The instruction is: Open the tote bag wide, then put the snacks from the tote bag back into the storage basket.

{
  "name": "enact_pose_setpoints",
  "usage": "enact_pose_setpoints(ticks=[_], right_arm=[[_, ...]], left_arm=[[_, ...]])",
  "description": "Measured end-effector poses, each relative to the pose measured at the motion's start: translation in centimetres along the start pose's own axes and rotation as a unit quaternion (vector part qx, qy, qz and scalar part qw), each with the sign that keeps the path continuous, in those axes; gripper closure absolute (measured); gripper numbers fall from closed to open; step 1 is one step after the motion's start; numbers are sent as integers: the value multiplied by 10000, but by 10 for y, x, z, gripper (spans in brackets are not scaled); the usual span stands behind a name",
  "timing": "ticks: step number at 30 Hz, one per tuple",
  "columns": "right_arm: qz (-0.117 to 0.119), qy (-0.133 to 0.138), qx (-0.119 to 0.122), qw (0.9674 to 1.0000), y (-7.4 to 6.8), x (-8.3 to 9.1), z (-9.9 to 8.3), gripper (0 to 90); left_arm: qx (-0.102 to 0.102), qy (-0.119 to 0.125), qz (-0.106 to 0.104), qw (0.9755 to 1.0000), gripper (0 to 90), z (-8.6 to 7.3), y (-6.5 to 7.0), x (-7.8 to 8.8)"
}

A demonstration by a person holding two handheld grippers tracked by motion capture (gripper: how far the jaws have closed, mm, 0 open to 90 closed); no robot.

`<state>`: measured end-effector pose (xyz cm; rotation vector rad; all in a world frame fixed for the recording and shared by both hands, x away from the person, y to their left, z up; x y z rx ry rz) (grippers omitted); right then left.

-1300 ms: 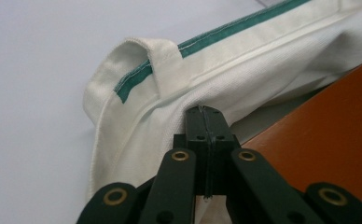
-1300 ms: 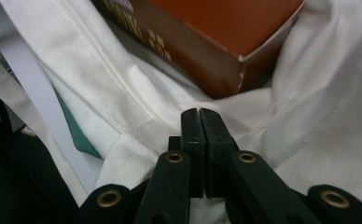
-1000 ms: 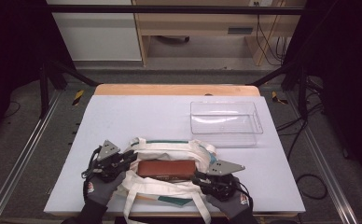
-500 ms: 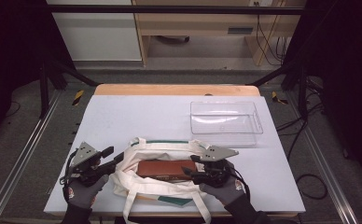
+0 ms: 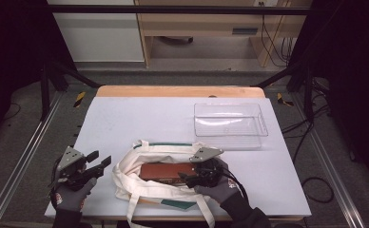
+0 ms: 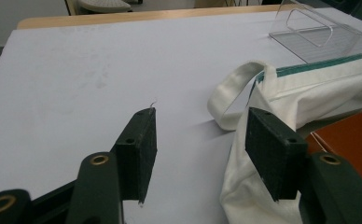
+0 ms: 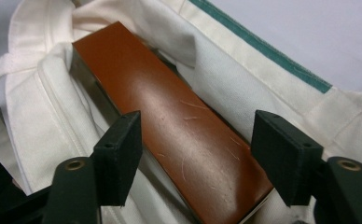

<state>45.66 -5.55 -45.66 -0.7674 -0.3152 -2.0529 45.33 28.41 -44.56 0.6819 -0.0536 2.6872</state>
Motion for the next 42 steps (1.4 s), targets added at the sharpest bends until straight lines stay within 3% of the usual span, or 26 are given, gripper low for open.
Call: enact_pose_setpoints(ticks=[10,17,24,29,33,36,37,39,42], right_arm=[[12,-220,37,9998,10,-4,-8,258],[-33,-320,208,9993,11,-11,-10,222],[136,-465,319,9983,11,-18,-12,192],[363,-655,450,9962,10,-17,-13,243],[487,-651,335,9961,12,-15,-12,260],[450,-681,473,9955,11,-17,-14,246],[280,-734,668,9947,9,-22,-15,241],[167,-805,772,9936,7,-23,-16,250],[195,-848,752,9934,8,-21,-15,282]], left_arm=[[-50,-77,37,10000,421,-3,-4,-4],[-80,-164,59,9998,418,-5,-7,-8],[-111,-206,23,9997,418,-5,-4,-10],[-93,-248,30,9996,419,-6,-5,-12],[-72,-261,17,9996,421,-6,-7,-13],[-81,-282,6,9996,421,-7,-6,-14],[-101,-291,0,9995,421,-7,-6,-15],[-107,-301,-11,9995,422,-7,-5,-15],[-100,-304,-10,9995,423,-7,-5,-15]])
Point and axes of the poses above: each handheld gripper's, and its own axes: x roughly backward along the jaws, z roughly out of its top, y roughly to its right, the point moved 5 cm from there along -x, roughly forward along the jaws, and after that the axes turned 4 degrees about z, right-handed, at the moved point
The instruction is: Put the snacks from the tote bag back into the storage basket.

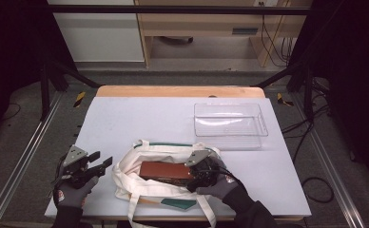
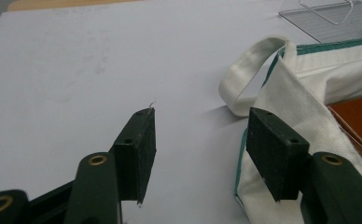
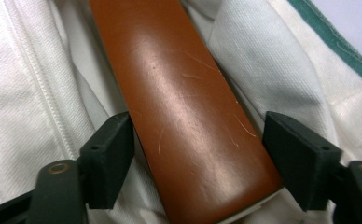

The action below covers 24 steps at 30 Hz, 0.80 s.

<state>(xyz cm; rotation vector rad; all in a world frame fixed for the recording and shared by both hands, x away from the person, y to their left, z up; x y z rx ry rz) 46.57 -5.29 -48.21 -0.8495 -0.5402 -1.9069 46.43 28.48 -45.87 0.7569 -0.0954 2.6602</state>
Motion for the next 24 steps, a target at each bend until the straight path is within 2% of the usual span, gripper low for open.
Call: enact_pose_setpoints(ticks=[3,7,12,14,18,19,24], right_arm=[[34,-198,19,9998,-1,5,2,323],[42,-304,-5,9995,-6,9,3,339],[44,-249,-59,9997,-9,8,1,336],[77,-163,-175,9997,-7,6,0,317],[119,-25,-139,9998,-8,9,4,304],[161,89,-86,9998,-10,10,10,287],[174,-59,23,9998,-9,2,11,281]], left_arm=[[23,0,-5,10000,423,0,-1,0],[38,-2,6,10000,424,-1,-2,0],[13,-23,-1,10000,425,-1,-1,0],[-8,-22,-18,10000,425,-1,0,0],[-10,-6,-26,10000,424,-1,-1,0],[-8,-14,-26,10000,424,-1,-1,0],[-31,-12,-31,10000,424,-1,0,0]])
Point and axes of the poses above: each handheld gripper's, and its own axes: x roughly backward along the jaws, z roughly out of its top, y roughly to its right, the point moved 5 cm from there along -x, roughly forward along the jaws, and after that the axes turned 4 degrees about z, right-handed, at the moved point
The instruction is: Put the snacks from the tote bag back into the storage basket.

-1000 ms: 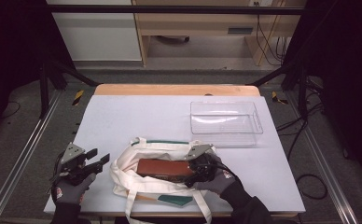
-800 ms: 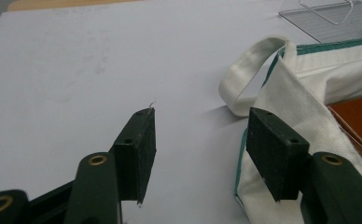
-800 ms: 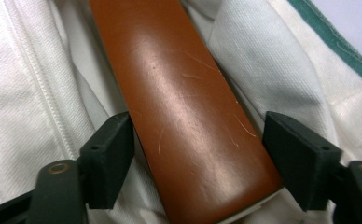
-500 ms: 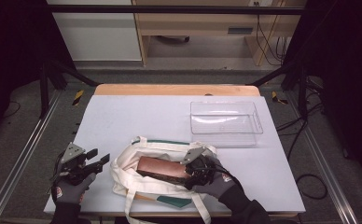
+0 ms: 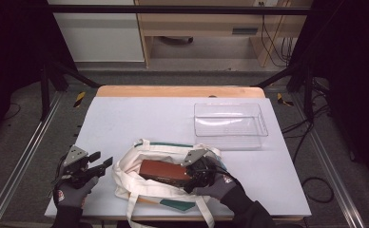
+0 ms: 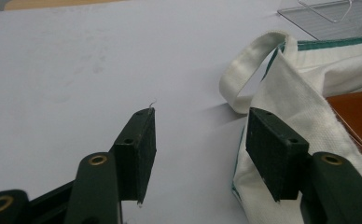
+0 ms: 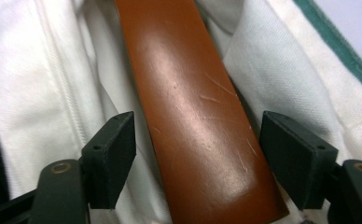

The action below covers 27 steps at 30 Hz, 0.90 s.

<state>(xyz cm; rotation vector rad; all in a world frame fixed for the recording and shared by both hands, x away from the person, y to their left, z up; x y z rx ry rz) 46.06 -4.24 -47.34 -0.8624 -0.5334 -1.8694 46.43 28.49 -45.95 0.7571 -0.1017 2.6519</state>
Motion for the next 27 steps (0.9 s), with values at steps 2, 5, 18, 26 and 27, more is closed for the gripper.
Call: enact_pose_setpoints(ticks=[2,5,18,26,27], right_arm=[[45,-58,33,10000,2,-4,-1,295],[-13,-173,80,9998,3,-8,-3,313],[112,-285,357,9989,2,-4,-2,391],[274,-199,-85,9994,-9,17,12,424],[236,-251,-124,9993,-11,16,10,425]], left_arm=[[18,-10,1,10000,424,0,-1,-1],[2,-28,-3,10000,424,0,0,-2],[16,-34,-17,10000,424,-1,-1,-2],[5,-48,3,10000,425,-1,-2,-2],[7,-47,7,10000,425,-1,-2,-2]])
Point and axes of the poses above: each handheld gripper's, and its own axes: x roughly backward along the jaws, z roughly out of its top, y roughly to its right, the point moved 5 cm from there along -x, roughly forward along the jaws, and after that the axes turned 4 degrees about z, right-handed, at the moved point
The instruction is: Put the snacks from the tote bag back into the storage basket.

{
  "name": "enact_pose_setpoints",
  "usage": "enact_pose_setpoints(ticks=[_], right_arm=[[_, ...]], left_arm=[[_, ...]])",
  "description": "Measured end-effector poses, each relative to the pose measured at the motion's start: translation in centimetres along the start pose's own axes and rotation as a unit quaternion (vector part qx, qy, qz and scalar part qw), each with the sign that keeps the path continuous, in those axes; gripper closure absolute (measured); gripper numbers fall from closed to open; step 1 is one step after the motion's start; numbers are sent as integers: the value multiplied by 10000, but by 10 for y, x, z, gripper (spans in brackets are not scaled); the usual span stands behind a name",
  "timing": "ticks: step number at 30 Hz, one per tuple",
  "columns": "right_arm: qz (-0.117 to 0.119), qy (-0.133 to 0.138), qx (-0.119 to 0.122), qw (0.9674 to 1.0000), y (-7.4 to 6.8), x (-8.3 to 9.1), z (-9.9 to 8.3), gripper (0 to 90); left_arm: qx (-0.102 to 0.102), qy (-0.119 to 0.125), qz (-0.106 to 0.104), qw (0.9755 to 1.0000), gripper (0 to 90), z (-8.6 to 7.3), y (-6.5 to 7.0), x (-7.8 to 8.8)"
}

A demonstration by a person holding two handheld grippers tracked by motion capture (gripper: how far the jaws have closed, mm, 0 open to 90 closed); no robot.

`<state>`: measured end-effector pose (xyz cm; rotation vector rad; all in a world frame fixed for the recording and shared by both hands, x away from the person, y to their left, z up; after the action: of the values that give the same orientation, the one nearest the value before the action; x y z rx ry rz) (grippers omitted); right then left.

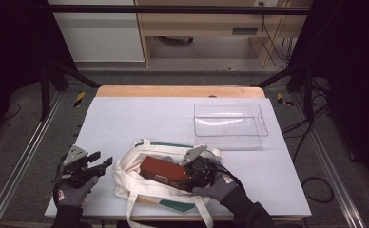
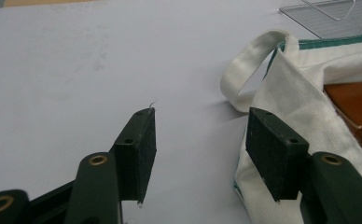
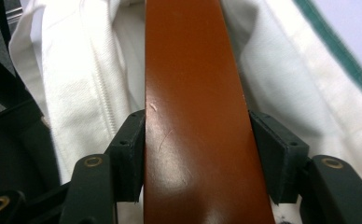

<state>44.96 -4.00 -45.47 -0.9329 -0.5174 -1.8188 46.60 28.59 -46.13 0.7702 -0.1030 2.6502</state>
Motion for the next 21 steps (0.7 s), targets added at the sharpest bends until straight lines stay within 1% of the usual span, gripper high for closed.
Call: enact_pose_setpoints(ticks=[1,2,4,6,8,9,10,11,13,14,15,17,18,20,21], right_arm=[[0,0,0,10000,0,0,0,425],[-64,-58,17,10000,-2,-2,-2,425],[-108,-72,-133,9998,-7,-5,-7,424],[-136,-88,-133,9998,-7,-9,-9,423],[-168,-17,-153,9997,-7,-14,-11,416],[-168,-17,-153,9997,-7,-14,-11,416],[-150,56,-212,9996,-5,-14,-12,405],[-124,104,-215,9996,-5,-13,-12,399],[-157,112,-204,9996,-5,-12,-12,389],[-163,263,-214,9993,-5,-11,-8,342],[-181,333,-206,9991,-5,-9,-6,323],[-207,386,-204,9988,-5,-8,-3,324],[-188,480,-216,9984,-5,-7,2,322],[-142,491,-242,9984,-5,-8,4,317],[-77,413,-297,9987,-5,-12,6,299]], left_arm=[[11,0,-5,10000,425,0,0,0],[7,4,-3,10000,425,0,0,0],[9,10,-5,10000,425,0,0,0],[7,5,-3,10000,424,0,0,0],[7,5,-9,10000,425,0,1,0],[-6,11,-5,10000,425,0,1,1],[-10,17,-6,10000,424,0,1,1],[4,19,-16,10000,424,0,1,1],[15,19,-18,10000,424,0,1,1],[15,21,-24,10000,424,0,1,1],[15,21,-24,10000,424,0,1,1],[6,14,-28,10000,424,0,1,0],[-10,5,-25,10000,424,0,1,0],[-13,13,-25,10000,424,0,1,0],[-6,25,-23,10000,424,0,1,1]])
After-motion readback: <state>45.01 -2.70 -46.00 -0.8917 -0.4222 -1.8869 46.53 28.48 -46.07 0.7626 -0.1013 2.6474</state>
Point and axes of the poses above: each handheld gripper's, and its own axes: x roughly backward along the jaws, z roughly out of its top, y roughly to its right, the point moved 5 cm from there along -x, roughly forward along the jaws, and after that the axes turned 4 degrees about z, right-handed, at the moved point
